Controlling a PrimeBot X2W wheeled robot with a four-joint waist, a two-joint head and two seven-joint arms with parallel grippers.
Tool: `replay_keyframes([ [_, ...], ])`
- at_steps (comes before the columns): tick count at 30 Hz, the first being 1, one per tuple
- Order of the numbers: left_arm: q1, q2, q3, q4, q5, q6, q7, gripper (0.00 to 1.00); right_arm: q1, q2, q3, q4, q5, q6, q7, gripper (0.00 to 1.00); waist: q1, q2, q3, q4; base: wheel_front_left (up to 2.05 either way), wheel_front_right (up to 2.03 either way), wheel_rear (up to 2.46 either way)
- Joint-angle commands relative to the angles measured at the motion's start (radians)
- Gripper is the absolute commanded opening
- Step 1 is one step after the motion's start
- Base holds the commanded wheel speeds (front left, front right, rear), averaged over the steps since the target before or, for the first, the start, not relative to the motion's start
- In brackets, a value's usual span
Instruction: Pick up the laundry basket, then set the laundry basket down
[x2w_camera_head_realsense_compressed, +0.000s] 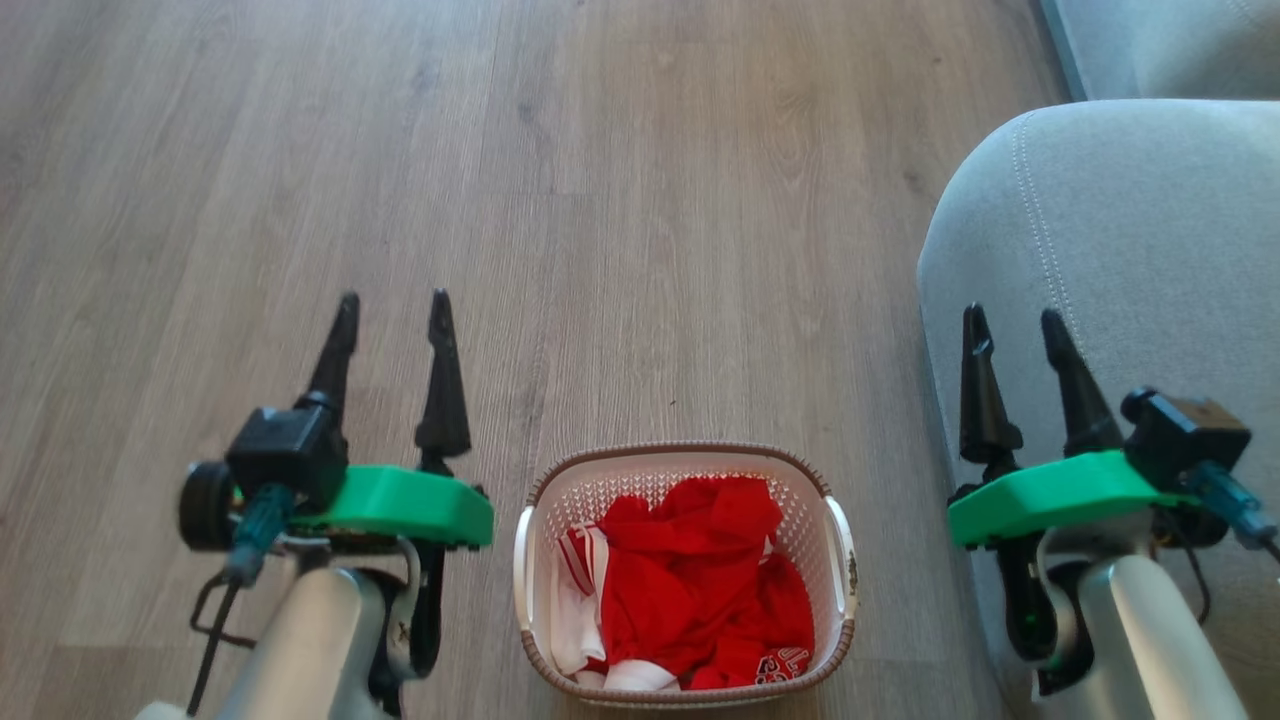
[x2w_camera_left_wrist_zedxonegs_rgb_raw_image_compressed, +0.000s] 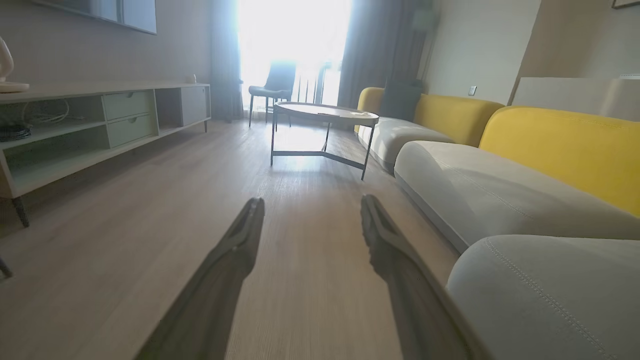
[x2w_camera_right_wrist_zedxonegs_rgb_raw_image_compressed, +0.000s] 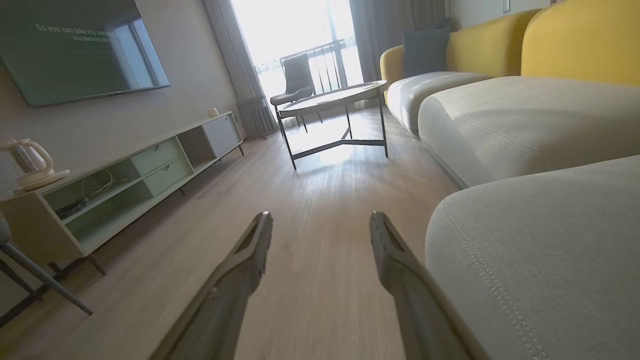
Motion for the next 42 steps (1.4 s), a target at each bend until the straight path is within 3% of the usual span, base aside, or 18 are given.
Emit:
replay_keyframes([
  [1, -0.058, -0.008, 0.046, -0.078, 0.046, 0.000, -0.014, 1.00, -0.062, -0.009, 0.017, -0.075, -0.039, 0.006, -0.018, 1.00, 0.0000, 0.0000, 0.003, 0.002, 0.00, 0.00, 0.00],
  [5, -0.052, -0.021, 0.053, -0.116, 0.108, -0.013, -0.026, 1.00, -0.058, -0.010, 0.014, -0.114, -0.085, 0.006, -0.030, 1.00, 0.0000, 0.0000, 0.006, 0.007, 0.00, 0.00, 0.00],
  [13, -0.034, -0.041, 0.071, -0.105, 0.181, -0.030, -0.047, 1.00, -0.054, -0.011, 0.045, -0.079, -0.156, 0.007, -0.051, 1.00, 0.0000, 0.0000, 0.003, 0.012, 0.00, 0.00, 0.00],
  [20, -0.011, -0.054, 0.113, 0.001, 0.165, -0.115, -0.062, 1.00, -0.048, -0.011, 0.036, 0.002, -0.188, 0.007, -0.065, 1.00, 0.0000, 0.0000, 0.001, 0.013, 0.00, 0.00, 0.00],
  [26, -0.001, -0.055, 0.101, 0.144, 0.080, -0.176, -0.062, 1.00, -0.050, -0.011, 0.017, 0.136, -0.164, 0.007, -0.065, 1.00, 0.0000, 0.0000, -0.002, 0.014, 0.00, 0.00, 0.00],
  [33, -0.008, -0.055, 0.088, 0.228, 0.099, -0.175, -0.062, 1.00, -0.062, -0.011, 0.013, 0.193, -0.157, 0.007, -0.065, 1.00, 0.0000, 0.0000, -0.001, 0.010, 0.00, 0.00, 0.00],
  [42, -0.005, -0.055, 0.095, 0.223, 0.083, -0.175, -0.062, 1.00, -0.062, -0.011, 0.021, 0.196, -0.161, 0.007, -0.065, 1.00, 0.0000, 0.0000, -0.002, 0.007, 0.00, 0.00, 0.00],
])
